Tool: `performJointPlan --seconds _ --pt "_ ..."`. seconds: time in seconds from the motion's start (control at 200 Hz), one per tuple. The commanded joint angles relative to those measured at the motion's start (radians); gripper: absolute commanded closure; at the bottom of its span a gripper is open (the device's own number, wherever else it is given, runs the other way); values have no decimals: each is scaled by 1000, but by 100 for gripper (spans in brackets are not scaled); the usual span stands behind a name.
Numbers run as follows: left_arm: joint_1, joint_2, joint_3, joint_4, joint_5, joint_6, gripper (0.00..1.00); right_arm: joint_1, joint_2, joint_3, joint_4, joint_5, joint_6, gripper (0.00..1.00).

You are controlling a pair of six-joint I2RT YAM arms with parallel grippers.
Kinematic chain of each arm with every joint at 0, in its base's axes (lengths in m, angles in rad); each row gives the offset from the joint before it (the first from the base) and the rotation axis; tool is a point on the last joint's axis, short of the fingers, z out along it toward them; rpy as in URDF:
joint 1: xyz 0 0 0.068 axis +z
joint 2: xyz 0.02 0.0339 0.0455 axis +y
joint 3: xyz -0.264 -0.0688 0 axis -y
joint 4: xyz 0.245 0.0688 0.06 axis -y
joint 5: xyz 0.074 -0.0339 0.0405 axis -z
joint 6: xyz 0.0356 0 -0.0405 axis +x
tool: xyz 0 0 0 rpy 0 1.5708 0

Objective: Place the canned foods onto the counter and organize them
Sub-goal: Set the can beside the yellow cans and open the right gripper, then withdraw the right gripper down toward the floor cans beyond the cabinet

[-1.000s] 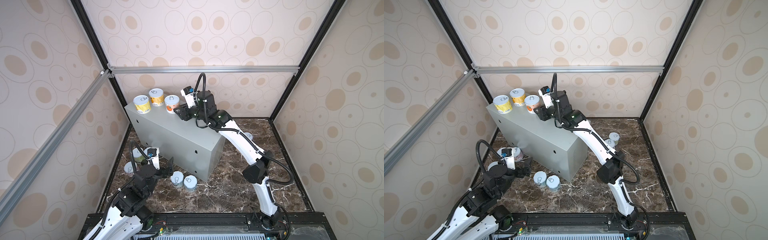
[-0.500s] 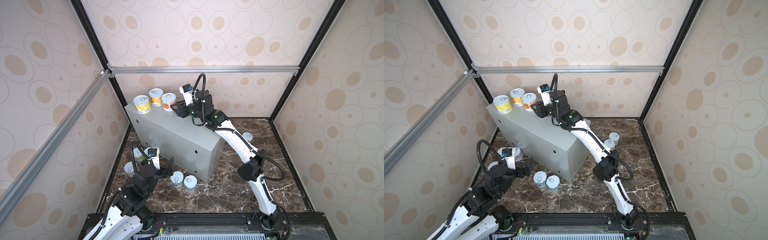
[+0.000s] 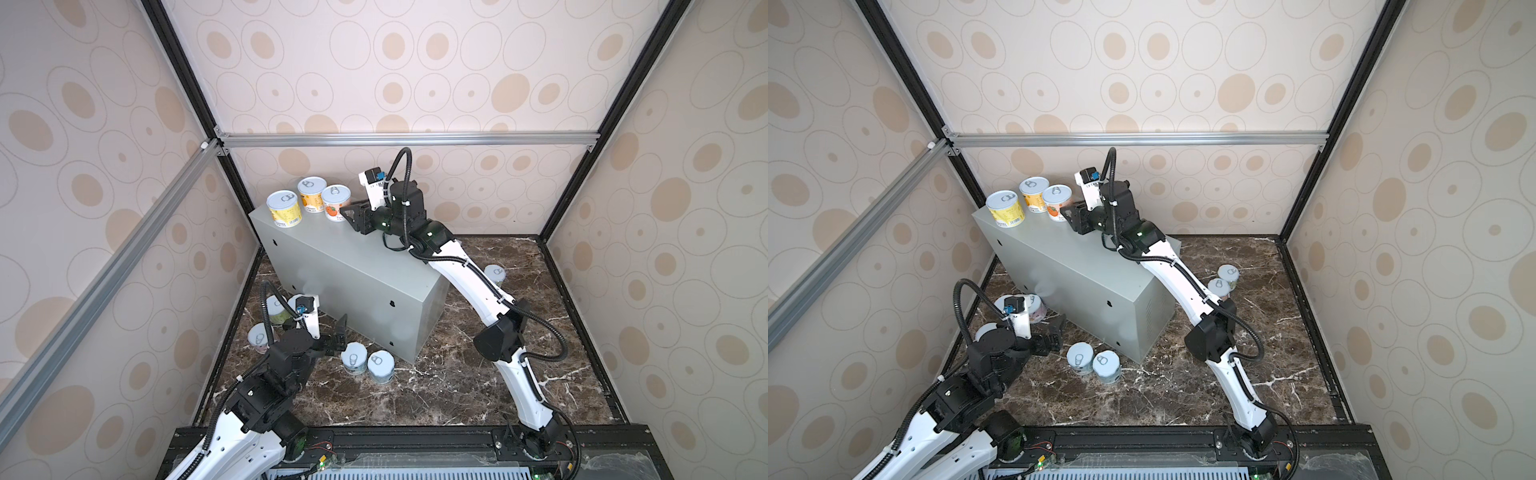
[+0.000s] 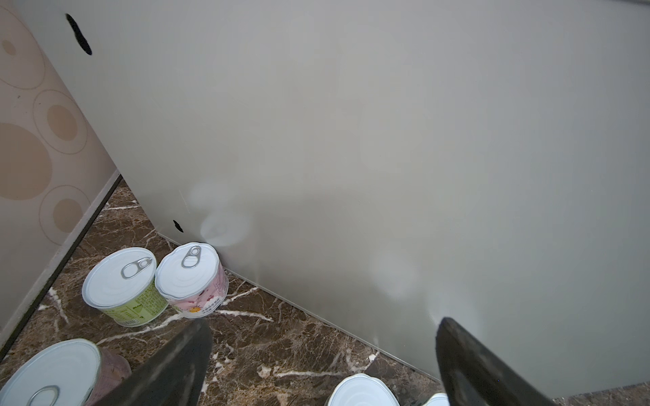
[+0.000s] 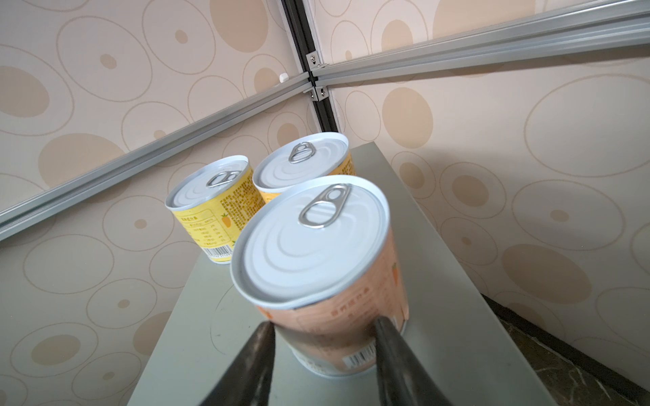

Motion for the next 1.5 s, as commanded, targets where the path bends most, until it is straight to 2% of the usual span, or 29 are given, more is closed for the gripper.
performJointPlan --seconds 0.0,0.215,0.78,0.955,1.3,1.495 --pt "4 -5 7 5 1 7 1 -6 45 -4 -69 -19 25 52" --pt "3 -9 7 4 -1 7 1 -5 43 -5 -70 -19 37 52" --pt "3 -56 19 3 -3 3 1 -1 -152 -68 -166 16 8 29" --pt "3 -76 59 -20 2 -12 1 8 -263 -129 -232 56 -24 23" --pt "4 -52 145 -126 14 -73 1 15 -528 -305 -405 172 -42 19" --pt "3 -38 147 -173 15 -105 1 15 -747 -549 -445 279 -44 16"
